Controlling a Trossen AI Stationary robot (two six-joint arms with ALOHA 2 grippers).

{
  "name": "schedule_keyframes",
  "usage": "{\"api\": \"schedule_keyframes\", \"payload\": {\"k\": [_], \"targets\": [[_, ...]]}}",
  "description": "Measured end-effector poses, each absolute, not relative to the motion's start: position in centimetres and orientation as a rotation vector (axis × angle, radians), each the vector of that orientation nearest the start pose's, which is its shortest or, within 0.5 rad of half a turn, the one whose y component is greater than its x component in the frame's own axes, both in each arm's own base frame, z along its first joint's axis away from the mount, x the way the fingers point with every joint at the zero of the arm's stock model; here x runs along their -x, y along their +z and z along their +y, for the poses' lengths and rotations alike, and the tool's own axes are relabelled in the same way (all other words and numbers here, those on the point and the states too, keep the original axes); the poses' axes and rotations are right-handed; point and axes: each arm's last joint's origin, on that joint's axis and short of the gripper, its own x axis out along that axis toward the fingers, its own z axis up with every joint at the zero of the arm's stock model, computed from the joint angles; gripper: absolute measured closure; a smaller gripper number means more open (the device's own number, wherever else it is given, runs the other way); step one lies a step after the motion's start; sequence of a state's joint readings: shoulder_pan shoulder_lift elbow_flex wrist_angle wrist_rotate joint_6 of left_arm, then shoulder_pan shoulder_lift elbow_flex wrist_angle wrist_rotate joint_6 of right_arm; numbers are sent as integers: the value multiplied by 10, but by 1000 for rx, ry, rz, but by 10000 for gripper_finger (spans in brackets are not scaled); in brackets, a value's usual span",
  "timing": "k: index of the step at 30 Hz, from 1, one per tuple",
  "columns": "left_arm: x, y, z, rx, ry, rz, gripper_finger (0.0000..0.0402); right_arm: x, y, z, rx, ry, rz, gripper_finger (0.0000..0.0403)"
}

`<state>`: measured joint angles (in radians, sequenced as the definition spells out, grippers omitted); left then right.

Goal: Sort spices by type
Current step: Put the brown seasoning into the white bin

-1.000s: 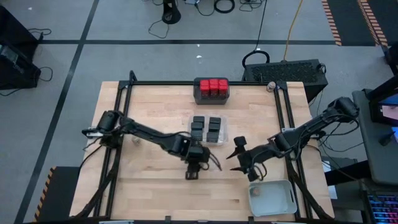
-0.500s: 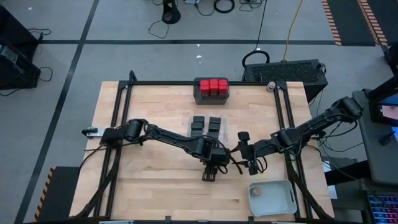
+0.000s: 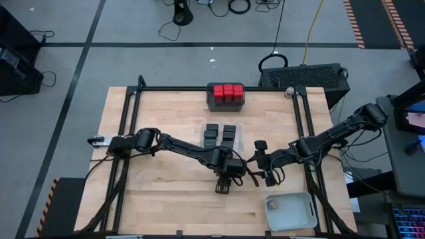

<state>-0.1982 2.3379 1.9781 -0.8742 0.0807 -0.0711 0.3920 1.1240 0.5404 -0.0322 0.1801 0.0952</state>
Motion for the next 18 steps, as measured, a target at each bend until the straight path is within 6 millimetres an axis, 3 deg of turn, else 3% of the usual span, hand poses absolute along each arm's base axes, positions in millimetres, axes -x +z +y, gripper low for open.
{"api": "schedule_keyframes", "payload": {"k": [10,18], "targets": [[-476,172,-98,-13,-198,1238,196,-207,201,80,65,173,603,193],[-476,172,-98,-13,-197,1238,162,-207,201,80,65,175,604,193]]}}
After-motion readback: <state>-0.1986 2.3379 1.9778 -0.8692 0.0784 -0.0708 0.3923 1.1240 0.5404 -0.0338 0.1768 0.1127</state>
